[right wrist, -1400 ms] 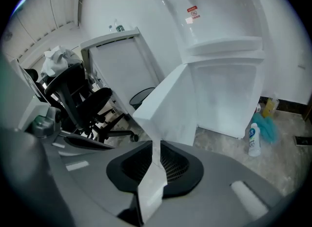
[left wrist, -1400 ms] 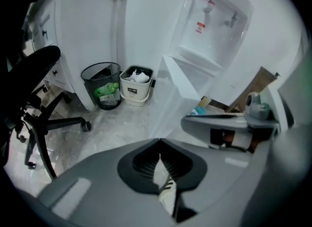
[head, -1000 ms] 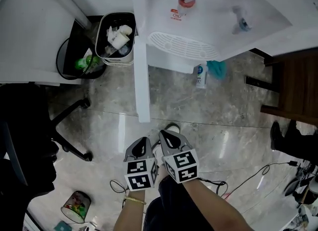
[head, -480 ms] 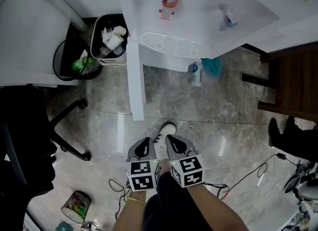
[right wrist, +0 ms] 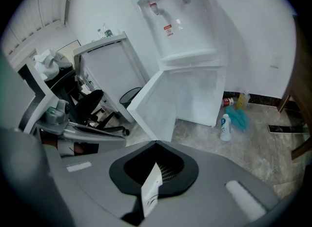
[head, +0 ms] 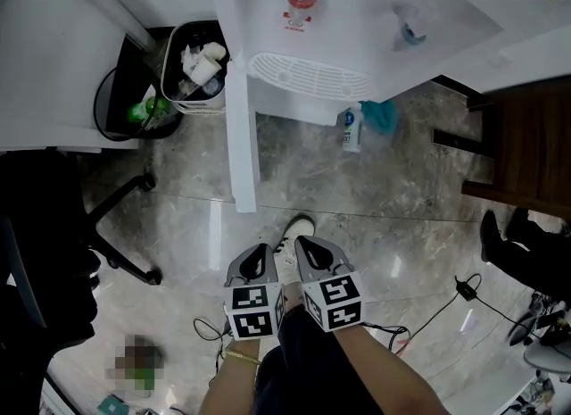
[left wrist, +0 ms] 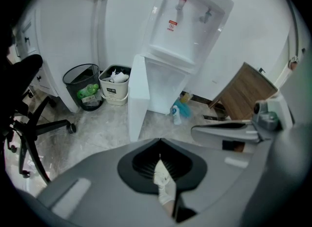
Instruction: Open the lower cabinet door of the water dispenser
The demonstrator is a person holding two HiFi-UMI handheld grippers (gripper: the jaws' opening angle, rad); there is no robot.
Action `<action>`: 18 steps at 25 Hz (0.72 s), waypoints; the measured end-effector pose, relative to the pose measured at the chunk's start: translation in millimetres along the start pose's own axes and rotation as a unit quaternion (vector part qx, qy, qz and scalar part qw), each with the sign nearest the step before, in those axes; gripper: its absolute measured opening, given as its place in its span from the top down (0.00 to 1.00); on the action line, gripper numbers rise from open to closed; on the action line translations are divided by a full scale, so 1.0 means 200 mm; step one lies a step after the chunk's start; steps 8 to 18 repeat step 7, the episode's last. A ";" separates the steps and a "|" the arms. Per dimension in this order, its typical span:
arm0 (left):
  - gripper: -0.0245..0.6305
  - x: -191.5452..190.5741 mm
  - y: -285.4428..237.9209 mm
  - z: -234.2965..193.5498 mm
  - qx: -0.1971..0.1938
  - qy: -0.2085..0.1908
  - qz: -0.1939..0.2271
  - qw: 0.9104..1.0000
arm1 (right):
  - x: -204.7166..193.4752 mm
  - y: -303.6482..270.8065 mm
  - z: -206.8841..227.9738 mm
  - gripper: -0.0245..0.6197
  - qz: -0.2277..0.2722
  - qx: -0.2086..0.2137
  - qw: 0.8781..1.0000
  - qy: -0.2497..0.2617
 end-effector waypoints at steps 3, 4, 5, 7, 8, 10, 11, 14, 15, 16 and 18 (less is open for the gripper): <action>0.95 0.00 0.00 0.00 0.001 0.001 -0.001 1.000 | 0.01 0.00 0.00 0.97 0.001 0.001 1.000 0.001; 0.95 -0.01 0.00 0.00 0.001 0.000 -0.001 1.000 | 0.01 0.00 0.01 0.97 0.001 0.001 1.000 0.001; 0.95 -0.01 0.00 0.00 0.002 -0.001 -0.002 1.000 | 0.01 -0.01 0.01 0.97 0.002 0.001 1.000 0.002; 0.95 -0.01 0.00 0.00 0.003 -0.003 -0.004 1.000 | 0.01 -0.01 0.01 0.97 0.004 0.002 1.000 0.002; 0.95 -0.01 0.00 0.00 0.003 -0.003 -0.004 1.000 | 0.01 -0.01 0.01 0.97 0.004 0.002 1.000 0.002; 0.95 -0.01 0.00 0.00 0.003 -0.003 -0.004 1.000 | 0.01 -0.01 0.01 0.97 0.004 0.002 1.000 0.002; 0.95 -0.01 0.00 0.00 0.003 -0.003 -0.004 1.000 | 0.01 -0.01 0.01 0.97 0.004 0.002 1.000 0.002; 0.95 -0.01 0.00 0.00 0.003 -0.003 -0.004 1.000 | 0.01 -0.01 0.01 0.97 0.004 0.002 1.000 0.002; 0.95 -0.01 0.00 0.00 0.003 -0.003 -0.004 1.000 | 0.01 -0.01 0.01 0.97 0.004 0.002 1.000 0.002; 0.95 -0.01 0.00 0.00 0.003 -0.003 -0.004 1.000 | 0.01 -0.01 0.01 0.97 0.004 0.002 1.000 0.002; 0.95 -0.01 0.00 0.00 0.003 -0.003 -0.004 1.000 | 0.01 -0.01 0.01 0.97 0.004 0.002 1.000 0.002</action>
Point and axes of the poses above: the fingertips, and each gripper's own axes: y backward along the fingers, z to its right, x out of its top, the point moved 1 cm from there along y, backward along the fingers, and after that the axes turned 1 degree about -z, right-handed, at the moved point
